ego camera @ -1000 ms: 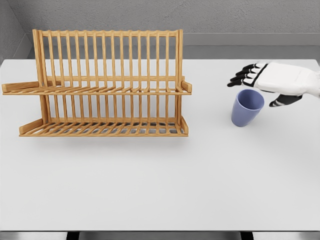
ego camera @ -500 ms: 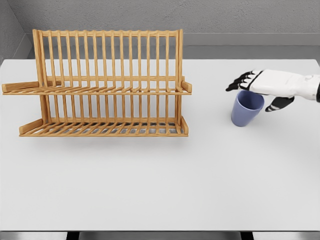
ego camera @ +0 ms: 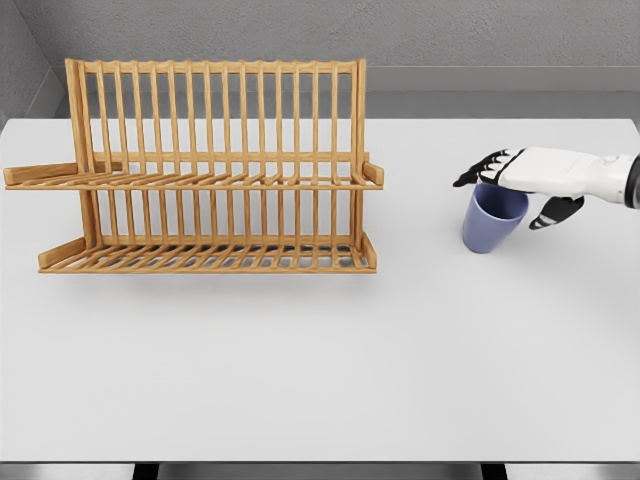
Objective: Right arm put cup on second shelf
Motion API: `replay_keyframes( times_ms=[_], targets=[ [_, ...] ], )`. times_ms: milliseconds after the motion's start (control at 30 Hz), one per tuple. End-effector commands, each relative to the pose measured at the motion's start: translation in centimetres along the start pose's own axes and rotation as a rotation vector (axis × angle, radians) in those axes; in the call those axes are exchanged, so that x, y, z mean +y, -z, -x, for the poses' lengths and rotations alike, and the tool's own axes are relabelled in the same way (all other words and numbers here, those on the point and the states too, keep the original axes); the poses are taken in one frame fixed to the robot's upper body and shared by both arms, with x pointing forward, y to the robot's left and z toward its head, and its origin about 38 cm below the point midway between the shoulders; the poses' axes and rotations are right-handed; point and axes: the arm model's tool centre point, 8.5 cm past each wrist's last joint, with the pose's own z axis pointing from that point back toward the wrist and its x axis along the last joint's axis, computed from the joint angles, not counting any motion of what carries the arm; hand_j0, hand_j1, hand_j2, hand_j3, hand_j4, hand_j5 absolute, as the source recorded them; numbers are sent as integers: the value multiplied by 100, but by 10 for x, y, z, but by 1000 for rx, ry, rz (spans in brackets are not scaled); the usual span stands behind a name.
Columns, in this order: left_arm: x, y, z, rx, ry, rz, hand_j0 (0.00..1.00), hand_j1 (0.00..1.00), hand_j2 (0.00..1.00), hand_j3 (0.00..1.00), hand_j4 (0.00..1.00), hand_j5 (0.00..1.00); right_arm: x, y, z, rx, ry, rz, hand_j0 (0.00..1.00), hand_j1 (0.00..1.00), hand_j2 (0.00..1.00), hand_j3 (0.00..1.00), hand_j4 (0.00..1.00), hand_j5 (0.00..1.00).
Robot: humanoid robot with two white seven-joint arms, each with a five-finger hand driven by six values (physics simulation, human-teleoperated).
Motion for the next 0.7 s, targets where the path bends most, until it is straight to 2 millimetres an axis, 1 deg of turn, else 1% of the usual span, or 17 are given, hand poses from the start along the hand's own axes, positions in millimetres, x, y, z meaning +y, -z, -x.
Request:
replay_keyframes(
  times_ms=[0,100,267,300,333,367,433,500,567,667],
  targets=[
    [0,0,0,0,0,0,100,100,100,100,100,100,3,2,4,6,21,1,100,100,100,100,100,100],
    [0,0,0,0,0,0,100,100,100,100,100,100,5,7,3,0,26,-6,100,100,100,100,100,100],
    [0,0,0,0,0,0,100,100,100,100,100,100,6,9,1,-8,25,-10,100,100,100,100,100,100],
    [0,0,0,0,0,0,100,100,100,100,100,100,6,11,0,-11,24,-10,97,97,97,97,97,97],
    [0,0,0,0,0,0,100,100,100,100,100,100,6,12,-1,-15,23,-12,83,83,83,83,83,83],
    [0,0,0,0,0,0,100,100,100,100,100,100,7,13,-2,-17,23,-16,74,74,74,74,74,74],
    [0,0,1,2,0,1,100,100,100,100,100,100,7,14,-3,-19,21,-18,67,67,67,67,67,67],
    [0,0,0,0,0,0,100,100,100,100,100,100,8,14,-3,-20,21,-19,66,66,66,66,66,66],
    [0,0,0,0,0,0,100,100,100,100,100,100,7,15,-3,-21,21,-19,60,60,60,60,60,60],
    [0,0,0,0,0,0,100,100,100,100,100,100,2,14,-3,-22,12,-12,61,61,61,61,61,61]
  ],
)
